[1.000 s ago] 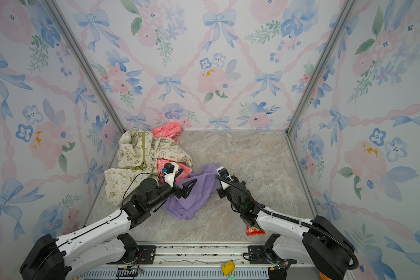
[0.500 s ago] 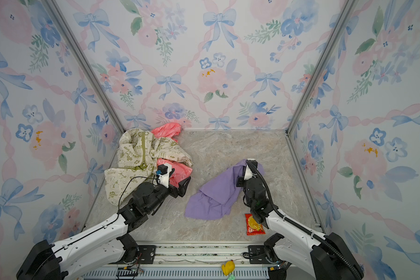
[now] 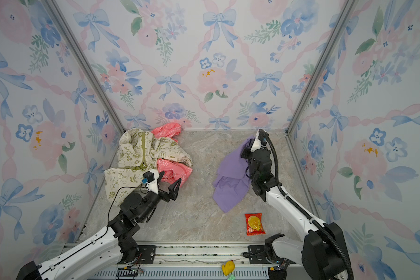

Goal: Pick out a specific cloth from the pile
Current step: 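Grasp the lavender cloth with the right gripper while the left gripper releases, then carry the lavender cloth away from the pile and lower it with the right gripper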

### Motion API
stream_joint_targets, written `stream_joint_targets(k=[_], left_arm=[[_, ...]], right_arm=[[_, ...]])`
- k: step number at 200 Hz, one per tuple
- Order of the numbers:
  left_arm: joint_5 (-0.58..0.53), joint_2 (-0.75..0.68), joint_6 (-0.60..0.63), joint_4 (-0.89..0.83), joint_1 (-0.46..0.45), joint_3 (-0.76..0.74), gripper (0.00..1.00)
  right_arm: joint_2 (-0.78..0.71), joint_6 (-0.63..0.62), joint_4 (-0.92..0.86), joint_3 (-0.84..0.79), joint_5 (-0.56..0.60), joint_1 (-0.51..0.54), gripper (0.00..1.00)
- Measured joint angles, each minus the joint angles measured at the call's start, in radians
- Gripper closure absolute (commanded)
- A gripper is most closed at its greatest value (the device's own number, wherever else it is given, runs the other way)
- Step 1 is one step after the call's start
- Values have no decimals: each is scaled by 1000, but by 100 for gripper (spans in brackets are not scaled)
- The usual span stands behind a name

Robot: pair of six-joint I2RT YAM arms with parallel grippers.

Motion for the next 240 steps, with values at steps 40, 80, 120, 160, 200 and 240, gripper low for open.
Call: stream_joint_targets(k=[40, 80, 120, 160, 200, 240], left_arm=[[-103, -150, -22, -2, 0, -82, 2], [-172, -168, -22, -3, 0, -93, 2], [-187, -108, -22, -6, 0, -93, 2], [-198, -66, -22, -9, 0, -93, 2], [-209, -64, -22, -9, 0, -92, 2], [-225, -64, -26, -9, 0, -92, 2]], right_arm=[[67, -9, -48, 172, -94, -63, 98], [92, -24, -62, 278, -164, -126, 96], [126, -51, -93, 386, -218, -203, 94], [184, -52, -112, 504, -255, -278, 94], [232, -51, -113, 534, -287, -302, 93], [241, -24, -74, 361, -294, -304, 93]])
